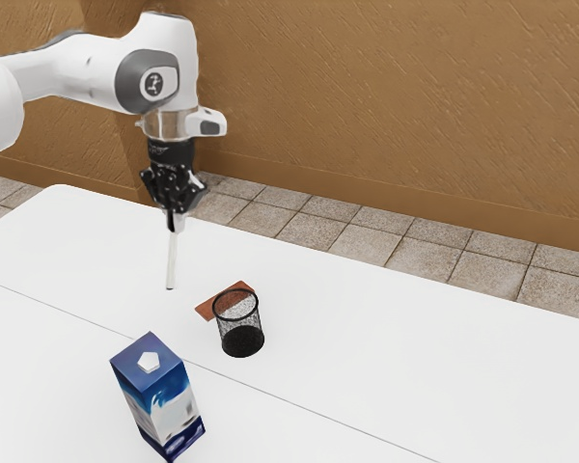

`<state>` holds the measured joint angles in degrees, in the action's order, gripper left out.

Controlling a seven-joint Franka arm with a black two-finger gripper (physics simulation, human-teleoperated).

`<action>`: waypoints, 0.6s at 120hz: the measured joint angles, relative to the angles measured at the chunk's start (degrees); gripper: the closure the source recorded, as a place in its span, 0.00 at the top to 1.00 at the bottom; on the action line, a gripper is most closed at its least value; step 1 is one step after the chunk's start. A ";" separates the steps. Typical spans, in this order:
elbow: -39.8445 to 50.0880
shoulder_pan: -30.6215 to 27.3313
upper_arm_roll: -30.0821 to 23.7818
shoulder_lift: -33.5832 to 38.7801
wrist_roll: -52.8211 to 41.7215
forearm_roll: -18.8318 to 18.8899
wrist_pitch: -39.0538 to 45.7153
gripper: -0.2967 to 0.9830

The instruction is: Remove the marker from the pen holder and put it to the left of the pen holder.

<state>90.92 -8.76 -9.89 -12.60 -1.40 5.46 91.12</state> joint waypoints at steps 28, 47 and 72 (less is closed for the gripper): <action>-11.19 -0.21 6.90 -13.04 -0.28 3.36 -7.96 0.15; -12.25 -2.09 8.34 -17.37 -0.51 4.15 -15.64 0.15; -16.21 -4.67 8.26 -24.53 -1.07 4.29 -20.97 0.17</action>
<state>74.72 -13.43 -1.63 -37.13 -2.47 9.75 70.14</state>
